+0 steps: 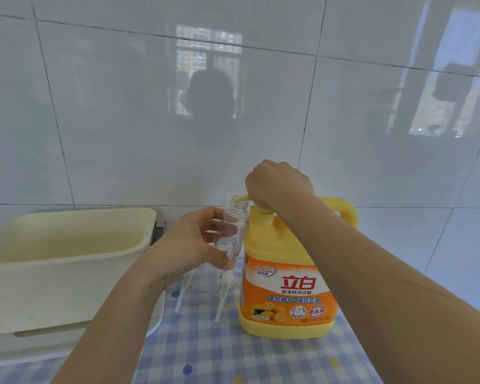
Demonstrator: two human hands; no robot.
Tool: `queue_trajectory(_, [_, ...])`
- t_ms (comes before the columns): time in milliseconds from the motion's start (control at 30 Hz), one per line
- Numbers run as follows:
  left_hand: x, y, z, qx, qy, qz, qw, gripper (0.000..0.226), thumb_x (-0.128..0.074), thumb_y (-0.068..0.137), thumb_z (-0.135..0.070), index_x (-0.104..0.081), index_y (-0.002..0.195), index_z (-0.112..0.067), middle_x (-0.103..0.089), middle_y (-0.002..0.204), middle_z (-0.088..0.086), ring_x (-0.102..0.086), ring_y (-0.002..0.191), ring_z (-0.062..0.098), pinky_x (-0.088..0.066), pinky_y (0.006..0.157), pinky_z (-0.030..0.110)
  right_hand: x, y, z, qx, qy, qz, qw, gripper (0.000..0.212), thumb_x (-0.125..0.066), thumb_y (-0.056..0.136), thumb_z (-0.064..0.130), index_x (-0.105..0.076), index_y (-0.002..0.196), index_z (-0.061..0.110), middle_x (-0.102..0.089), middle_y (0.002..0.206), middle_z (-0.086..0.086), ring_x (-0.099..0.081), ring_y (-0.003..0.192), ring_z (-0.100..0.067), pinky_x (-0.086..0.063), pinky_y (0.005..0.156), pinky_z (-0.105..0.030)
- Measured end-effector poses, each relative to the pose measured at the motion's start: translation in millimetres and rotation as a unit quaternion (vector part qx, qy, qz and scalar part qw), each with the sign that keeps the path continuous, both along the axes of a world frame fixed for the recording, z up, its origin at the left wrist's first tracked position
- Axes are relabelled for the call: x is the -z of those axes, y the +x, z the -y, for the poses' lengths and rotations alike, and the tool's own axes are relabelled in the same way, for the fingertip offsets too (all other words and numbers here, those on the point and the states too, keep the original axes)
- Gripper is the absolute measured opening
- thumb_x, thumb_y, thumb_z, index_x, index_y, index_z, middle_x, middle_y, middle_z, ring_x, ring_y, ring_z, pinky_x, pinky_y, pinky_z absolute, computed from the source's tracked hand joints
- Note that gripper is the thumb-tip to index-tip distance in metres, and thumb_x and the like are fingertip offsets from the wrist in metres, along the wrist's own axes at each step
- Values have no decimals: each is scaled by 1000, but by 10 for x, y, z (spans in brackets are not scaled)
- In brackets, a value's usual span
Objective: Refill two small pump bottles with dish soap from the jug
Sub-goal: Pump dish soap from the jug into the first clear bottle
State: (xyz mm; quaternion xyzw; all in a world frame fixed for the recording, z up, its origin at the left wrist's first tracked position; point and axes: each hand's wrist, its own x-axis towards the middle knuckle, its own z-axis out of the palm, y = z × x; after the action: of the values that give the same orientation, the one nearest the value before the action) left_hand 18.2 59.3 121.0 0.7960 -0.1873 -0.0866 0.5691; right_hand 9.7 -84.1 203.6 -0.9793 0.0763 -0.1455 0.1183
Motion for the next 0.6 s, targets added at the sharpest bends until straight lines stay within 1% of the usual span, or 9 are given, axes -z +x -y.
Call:
queue_trajectory(200, [-20, -27, 10, 0, -3, -3, 1000, 66, -81, 63, 11, -62, 114, -25, -70, 111, -6, -64, 105, 13, -55, 72, 22, -18, 20, 1, 8, 20, 2, 1000, 15, -37, 81, 7, -39, 68, 14, -44, 74, -3, -47, 77, -26, -37, 71, -35])
queue_trajectory(267, [-27, -34, 8, -2, -7, -1, 1000, 65, -82, 62, 10, -62, 114, -25, -70, 111, -5, -64, 105, 14, -57, 77, 27, -17, 34, 10, 10, 37, 7, 999, 14, -38, 81, 7, -40, 69, 14, -46, 76, -3, -48, 77, -26, -37, 71, -35])
queue_trajectory(333, [-36, -41, 2, -4, -20, 1, 1000, 64, -83, 61, 9, -63, 113, -24, -70, 111, -4, -65, 106, 16, -58, 85, 34, -31, 52, 21, 9, 60, 20, 998, 13, -39, 81, 9, -46, 71, 14, -51, 79, -3, -49, 77, -25, -36, 69, -35])
queue_trajectory(367, [-42, -47, 1, -4, -30, 3, 1000, 64, -83, 61, 9, -64, 113, -23, -71, 110, -3, -65, 105, 17, -58, 87, 37, -49, 58, 27, 9, 71, 27, 997, 14, -40, 82, 11, -52, 76, 14, -55, 82, -3, -51, 76, -24, -37, 69, -34])
queue_trajectory(433, [-53, -59, 1, -5, -46, 9, 999, 64, -84, 60, 10, -64, 113, -21, -71, 108, -1, -66, 104, 17, -58, 87, 38, -97, 79, 41, 7, 88, 37, 995, 25, -40, 81, 12, -64, 90, 15, -62, 89, -3, -54, 75, -24, -38, 67, -34])
queue_trajectory(533, [-59, -63, 10, -11, -58, 20, 998, 64, -84, 61, 8, -64, 115, -20, -72, 108, 0, -67, 105, 18, -58, 89, 42, -146, 112, 52, 5, 91, 49, 995, 29, -43, 82, 13, -68, 98, 17, -61, 85, -1, -54, 72, -21, -40, 68, -34])
queue_trajectory(600, [-58, -60, 22, -16, -64, 24, 998, 62, -84, 63, 4, -64, 115, -21, -72, 108, -1, -67, 105, 19, -58, 89, 44, -159, 141, 57, 6, 80, 66, 995, 29, -45, 85, 14, -67, 103, 19, -58, 85, 0, -54, 78, -22, -44, 77, -37])
